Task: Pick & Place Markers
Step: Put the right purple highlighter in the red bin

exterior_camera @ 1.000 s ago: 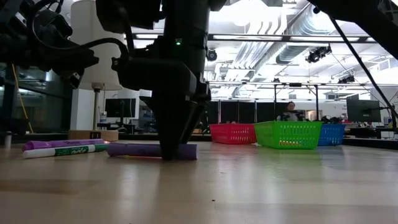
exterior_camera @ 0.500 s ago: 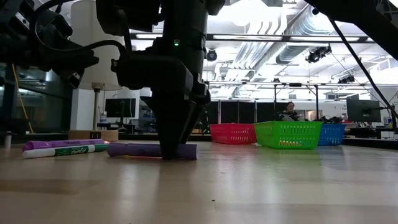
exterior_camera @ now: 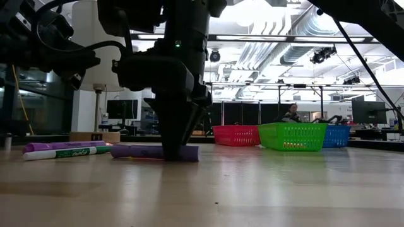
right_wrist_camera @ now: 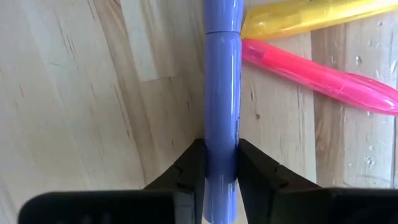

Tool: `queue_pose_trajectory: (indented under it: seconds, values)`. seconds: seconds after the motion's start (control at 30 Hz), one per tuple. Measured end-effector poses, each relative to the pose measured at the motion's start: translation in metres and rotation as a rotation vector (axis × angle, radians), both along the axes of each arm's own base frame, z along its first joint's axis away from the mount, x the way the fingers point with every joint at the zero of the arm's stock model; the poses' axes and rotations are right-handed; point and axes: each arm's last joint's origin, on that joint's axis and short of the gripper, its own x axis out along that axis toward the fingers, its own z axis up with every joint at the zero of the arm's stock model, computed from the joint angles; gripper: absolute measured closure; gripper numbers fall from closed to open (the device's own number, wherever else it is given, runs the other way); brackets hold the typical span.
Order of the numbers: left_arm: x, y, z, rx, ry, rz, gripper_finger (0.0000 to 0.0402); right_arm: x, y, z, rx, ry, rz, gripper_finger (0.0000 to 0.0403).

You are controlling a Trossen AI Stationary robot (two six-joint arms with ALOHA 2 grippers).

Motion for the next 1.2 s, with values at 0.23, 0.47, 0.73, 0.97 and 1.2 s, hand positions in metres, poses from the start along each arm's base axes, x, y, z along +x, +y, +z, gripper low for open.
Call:
queue_pose_trajectory:
  seconds: [0.23, 0.47, 0.73, 0.97, 1.2]
  values:
    - [0.0, 0.0, 0.0, 0.0, 0.0, 0.0, 0.0318, 0.0, 0.0, 0.0, 0.007, -0.001, 0.01, 0.0345]
    - [0.0, 0.0, 0.0, 0.0, 0.0, 0.0, 0.0318, 0.001, 0.002, 0.0, 0.005, -0.007, 0.029, 0.0345]
    - [0.0, 0.0, 0.0, 0.0, 0.0, 0.0, 0.0318, 0.001, 0.005, 0.0, -0.002, -0.013, 0.036, 0.0345]
    - [0.0, 0.0, 0.0, 0.0, 0.0, 0.0, 0.0318, 0.0, 0.009, 0.0, -0.006, -0.015, 0.048, 0.0345]
    - [0.0, 0.0, 0.0, 0.0, 0.0, 0.0, 0.0318, -0.002, 0.014, 0.002, -0.013, -0.02, 0.065, 0.0345]
